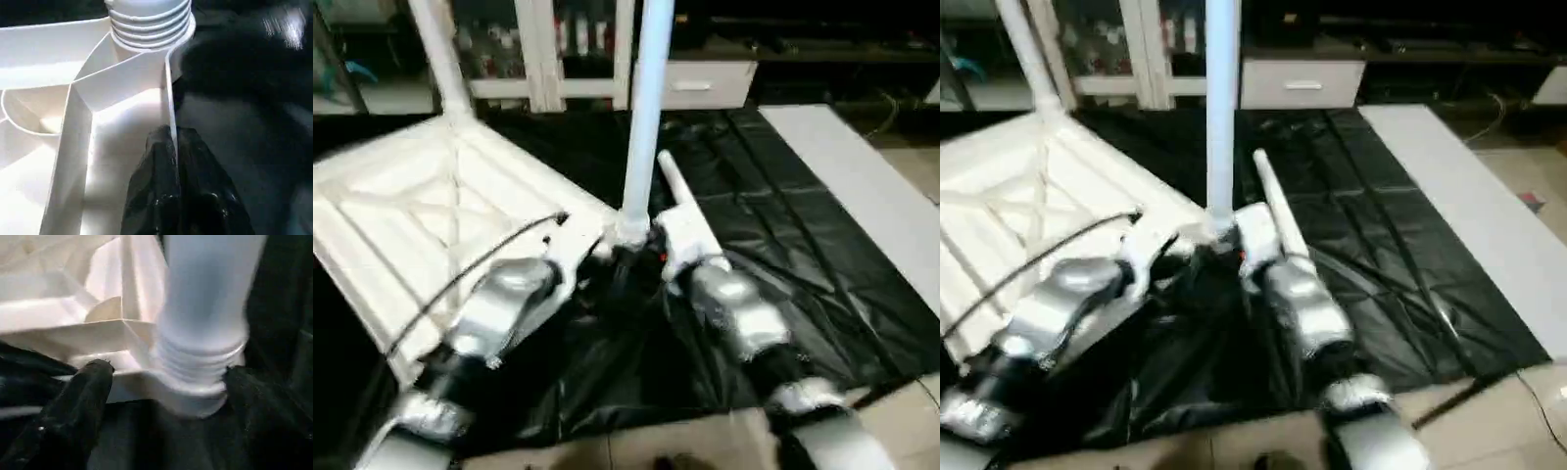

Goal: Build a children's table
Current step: Rotate leg to tighten

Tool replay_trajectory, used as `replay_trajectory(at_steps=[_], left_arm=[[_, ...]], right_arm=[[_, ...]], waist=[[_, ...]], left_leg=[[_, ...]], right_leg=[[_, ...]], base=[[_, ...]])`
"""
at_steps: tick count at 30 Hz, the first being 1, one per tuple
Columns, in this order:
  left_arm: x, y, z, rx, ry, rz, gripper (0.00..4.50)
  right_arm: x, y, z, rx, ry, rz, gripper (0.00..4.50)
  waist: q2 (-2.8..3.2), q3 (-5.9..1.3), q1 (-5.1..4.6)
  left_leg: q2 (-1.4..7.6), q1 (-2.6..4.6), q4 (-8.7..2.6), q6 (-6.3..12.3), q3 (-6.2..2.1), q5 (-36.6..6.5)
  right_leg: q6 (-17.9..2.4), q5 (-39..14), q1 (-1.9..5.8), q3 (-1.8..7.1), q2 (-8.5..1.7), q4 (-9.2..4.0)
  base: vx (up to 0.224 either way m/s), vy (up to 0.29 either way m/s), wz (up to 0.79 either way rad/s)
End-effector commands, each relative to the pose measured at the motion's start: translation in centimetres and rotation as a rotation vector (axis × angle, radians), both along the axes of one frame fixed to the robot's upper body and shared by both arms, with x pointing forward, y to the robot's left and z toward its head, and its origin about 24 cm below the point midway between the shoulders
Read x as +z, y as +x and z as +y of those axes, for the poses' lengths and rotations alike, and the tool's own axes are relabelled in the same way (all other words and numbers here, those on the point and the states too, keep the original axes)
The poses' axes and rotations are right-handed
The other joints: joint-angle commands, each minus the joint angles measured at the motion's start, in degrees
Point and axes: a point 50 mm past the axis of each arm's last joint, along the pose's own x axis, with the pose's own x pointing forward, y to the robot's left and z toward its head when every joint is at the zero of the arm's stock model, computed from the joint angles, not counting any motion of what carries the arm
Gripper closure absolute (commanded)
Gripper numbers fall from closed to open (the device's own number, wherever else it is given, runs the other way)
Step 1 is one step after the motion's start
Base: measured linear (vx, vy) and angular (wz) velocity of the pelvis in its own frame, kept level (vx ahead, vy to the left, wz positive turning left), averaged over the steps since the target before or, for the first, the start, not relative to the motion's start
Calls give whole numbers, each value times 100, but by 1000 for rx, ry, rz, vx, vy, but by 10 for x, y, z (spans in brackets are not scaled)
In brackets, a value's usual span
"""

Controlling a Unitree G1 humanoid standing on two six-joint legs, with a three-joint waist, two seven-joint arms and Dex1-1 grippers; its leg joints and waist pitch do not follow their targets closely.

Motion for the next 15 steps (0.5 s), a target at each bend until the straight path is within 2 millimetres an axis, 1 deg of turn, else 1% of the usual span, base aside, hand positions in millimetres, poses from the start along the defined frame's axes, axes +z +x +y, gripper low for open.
replay_trajectory(at_steps=[1,2,3,4,5,6,7,8,10,11,12,14,15], left_arm=[[-9,-21,-10,-196,7,100,450],[-9,-21,-10,-196,7,100,450],[-9,-27,-7,-240,14,131,450],[-9,-30,-5,-266,17,145,450],[-9,-33,-4,-289,20,158,450],[-9,-36,-1,-315,25,179,450],[-8,-40,1,-346,31,191,450],[-7,-42,3,-369,30,204,450],[-5,-48,5,-415,27,235,450],[-3,-50,6,-433,24,250,450],[-2,-52,7,-445,24,261,450],[-1,-53,7,-453,27,261,450],[-1,-52,6,-454,28,258,450]], right_arm=[[14,-5,-9,134,-32,-33,20],[14,-5,-9,134,-32,-33,9],[17,-9,-17,186,-59,-36,9],[19,-10,-21,211,-73,-35,9],[20,-12,-24,233,-86,-34,9],[22,-15,-28,270,-107,-30,9],[24,-18,-33,312,-127,-26,9],[26,-21,-37,349,-140,-20,9],[27,-28,-42,431,-165,4,9],[28,-31,-44,468,-172,16,9],[28,-34,-45,498,-177,28,9],[26,-39,-47,546,-184,57,9],[24,-40,-47,564,-193,68,9]], waist=[[62,-398,76],[64,-388,95],[86,-372,145],[94,-367,204],[91,-363,222],[106,-325,237],[108,-298,246],[108,-293,270],[97,-279,272],[109,-282,275],[96,-271,267],[92,-280,270],[78,-287,276]], left_leg=[[90,-2,-362,392,80,-792],[92,13,-364,419,90,-790],[98,52,-365,419,105,-828],[105,66,-378,383,104,-862],[106,77,-380,360,110,-924],[113,100,-403,278,118,-1193],[109,111,-430,190,116,-1508],[113,145,-438,112,110,-1779],[117,160,-448,54,102,-2026],[115,166,-451,45,99,-2060],[111,163,-460,26,102,-2131],[105,161,-457,21,97,-2128],[104,163,-448,25,101,-2079]], right_leg=[[-1323,-775,406,266,-231,-238],[-1337,-759,394,272,-225,-238],[-1355,-798,370,280,-218,-251],[-1358,-853,373,278,-215,-245],[-1350,-898,366,281,-214,-248],[-1300,-1147,341,286,-208,-287],[-1194,-1538,338,287,-201,-318],[-1068,-1887,324,293,-211,-358],[-947,-2192,303,309,-209,-389],[-931,-2224,299,314,-210,-383],[-911,-2302,291,330,-204,-397],[-893,-2361,294,335,-206,-399],[-897,-2338,286,347,-208,-402]], base=[[0,0,0],[0,0,0],[0,0,0],[0,0,0],[0,0,0],[0,0,0],[0,0,0],[0,0,0],[0,0,0],[0,0,0],[0,0,0],[0,0,0],[0,0,0]])
